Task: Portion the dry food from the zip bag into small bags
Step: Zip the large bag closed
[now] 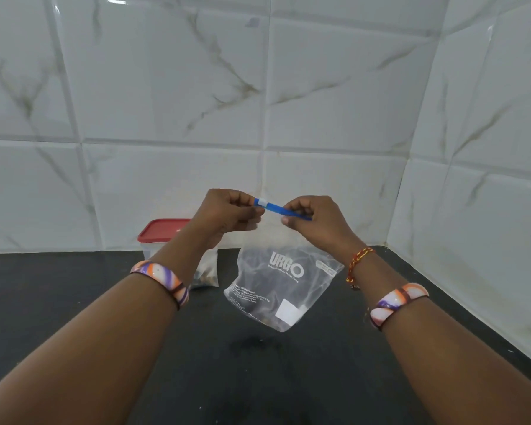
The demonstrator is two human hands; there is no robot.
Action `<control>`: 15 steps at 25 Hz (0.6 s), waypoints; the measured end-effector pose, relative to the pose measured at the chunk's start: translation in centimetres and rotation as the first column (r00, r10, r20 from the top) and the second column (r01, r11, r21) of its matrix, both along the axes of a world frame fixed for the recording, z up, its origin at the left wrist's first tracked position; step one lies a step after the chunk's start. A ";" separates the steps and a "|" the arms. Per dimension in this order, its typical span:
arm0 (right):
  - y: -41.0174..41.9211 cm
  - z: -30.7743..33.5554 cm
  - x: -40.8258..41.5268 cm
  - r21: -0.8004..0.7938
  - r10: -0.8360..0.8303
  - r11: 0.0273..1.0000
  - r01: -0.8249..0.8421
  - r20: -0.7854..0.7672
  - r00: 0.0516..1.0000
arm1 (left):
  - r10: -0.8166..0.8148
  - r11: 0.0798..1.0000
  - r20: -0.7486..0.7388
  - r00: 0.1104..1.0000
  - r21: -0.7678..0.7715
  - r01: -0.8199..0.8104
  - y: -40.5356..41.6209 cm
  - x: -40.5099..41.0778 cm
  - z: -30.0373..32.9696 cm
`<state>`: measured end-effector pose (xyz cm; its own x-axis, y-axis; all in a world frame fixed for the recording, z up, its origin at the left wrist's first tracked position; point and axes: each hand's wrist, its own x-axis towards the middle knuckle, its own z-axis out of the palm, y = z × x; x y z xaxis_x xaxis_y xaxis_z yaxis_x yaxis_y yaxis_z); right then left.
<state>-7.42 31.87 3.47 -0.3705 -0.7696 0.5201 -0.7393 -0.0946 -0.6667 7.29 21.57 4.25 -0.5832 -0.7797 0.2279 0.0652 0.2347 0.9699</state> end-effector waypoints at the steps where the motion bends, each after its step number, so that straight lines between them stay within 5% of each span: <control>1: -0.3 0.2 0.2 -0.006 0.006 1.000 -0.006 -0.022 1.000 | -0.022 1.000 -0.027 0.999 0.004 0.022 0.0 0.0 -0.1; 6: -1.4 1.5 1.3 -0.115 -0.068 0.992 0.059 -0.078 0.995 | 0.023 0.996 -0.058 0.998 -0.085 -0.028 1.0 -1.1 0.1; 10: 0.4 0.5 -2.6 -0.062 -0.182 0.982 0.179 -0.042 0.982 | 0.240 0.969 -0.235 0.942 0.118 -0.217 -0.2 0.1 0.4; 13: 0.8 -0.6 -4.3 -0.054 -0.244 0.967 0.249 0.084 0.966 | 0.251 0.962 -0.265 0.931 0.177 -0.209 -1.1 0.8 0.1; 15: 0.3 -1.3 -3.8 -0.100 -0.174 0.972 0.214 0.312 0.934 | 0.248 0.955 -0.309 0.918 0.237 -0.178 -1.2 0.2 0.1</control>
<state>-11.27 32.19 2.19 -0.6593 -0.6003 0.4527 -0.5203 -0.0703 -0.8511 7.49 20.42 4.35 -0.3164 -0.9262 0.2048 0.3610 0.0820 0.9289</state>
